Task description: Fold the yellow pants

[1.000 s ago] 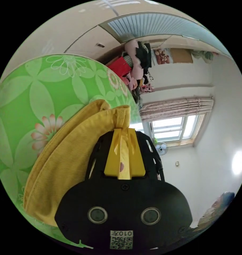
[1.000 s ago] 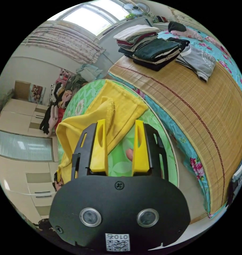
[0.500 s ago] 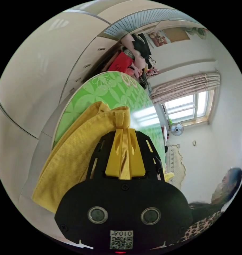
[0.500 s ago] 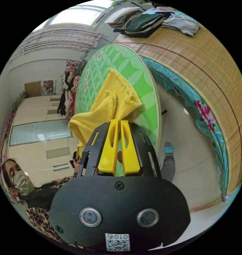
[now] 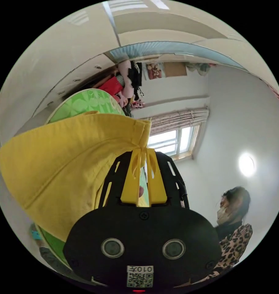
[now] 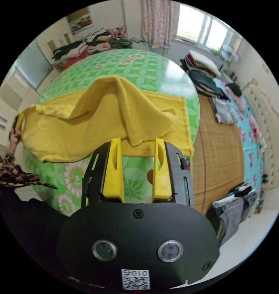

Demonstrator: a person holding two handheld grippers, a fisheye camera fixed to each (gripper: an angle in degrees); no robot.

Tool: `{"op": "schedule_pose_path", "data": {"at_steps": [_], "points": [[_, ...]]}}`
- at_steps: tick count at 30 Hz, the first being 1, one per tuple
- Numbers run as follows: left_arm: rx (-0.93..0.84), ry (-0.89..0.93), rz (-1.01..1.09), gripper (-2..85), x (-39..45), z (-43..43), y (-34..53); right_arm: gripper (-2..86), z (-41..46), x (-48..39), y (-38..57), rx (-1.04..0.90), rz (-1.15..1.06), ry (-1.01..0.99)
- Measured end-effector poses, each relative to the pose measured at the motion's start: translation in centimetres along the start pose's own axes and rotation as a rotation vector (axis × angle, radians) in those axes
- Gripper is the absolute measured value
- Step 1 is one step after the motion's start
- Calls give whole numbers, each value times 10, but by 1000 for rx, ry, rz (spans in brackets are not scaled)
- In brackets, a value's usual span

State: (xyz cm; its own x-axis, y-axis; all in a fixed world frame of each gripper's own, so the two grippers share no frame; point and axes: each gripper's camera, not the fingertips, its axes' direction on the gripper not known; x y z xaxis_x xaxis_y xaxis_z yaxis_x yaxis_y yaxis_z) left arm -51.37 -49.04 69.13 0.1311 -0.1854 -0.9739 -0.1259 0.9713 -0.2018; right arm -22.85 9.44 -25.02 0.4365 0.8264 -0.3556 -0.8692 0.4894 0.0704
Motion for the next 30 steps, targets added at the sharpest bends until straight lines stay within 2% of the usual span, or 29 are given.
{"op": "schedule_pose_path", "data": {"at_steps": [2,6,9,12,14,18,20,23,27,30], "points": [[3,-7,-8,18,1,-1,-1,108,0,-24,-20,17,-16,129],[-18,-38,5,18,5,-2,-8,64,10,-21,-48,-34,-14,155],[-44,-60,18,18,4,0,-19,34,-28,11,-62,12,44,154],[-64,-91,44,19,5,5,-32,25,-95,68,-77,120,146,16],[-80,-104,38,20,1,11,-39,22,-117,112,-106,129,163,-155],[-74,-126,-23,23,-18,25,-48,20,-87,138,-175,-42,111,-85],[-78,-143,-29,25,-22,30,-52,20,-47,152,-227,-232,78,-97],[-83,-207,-43,27,-31,37,-59,21,11,156,-282,-401,35,-91],[-85,-230,-39,29,-36,41,-61,21,44,148,-319,-492,0,-40],[-74,-217,35,29,-29,38,-60,20,6,144,-331,-394,13,-62]]}}
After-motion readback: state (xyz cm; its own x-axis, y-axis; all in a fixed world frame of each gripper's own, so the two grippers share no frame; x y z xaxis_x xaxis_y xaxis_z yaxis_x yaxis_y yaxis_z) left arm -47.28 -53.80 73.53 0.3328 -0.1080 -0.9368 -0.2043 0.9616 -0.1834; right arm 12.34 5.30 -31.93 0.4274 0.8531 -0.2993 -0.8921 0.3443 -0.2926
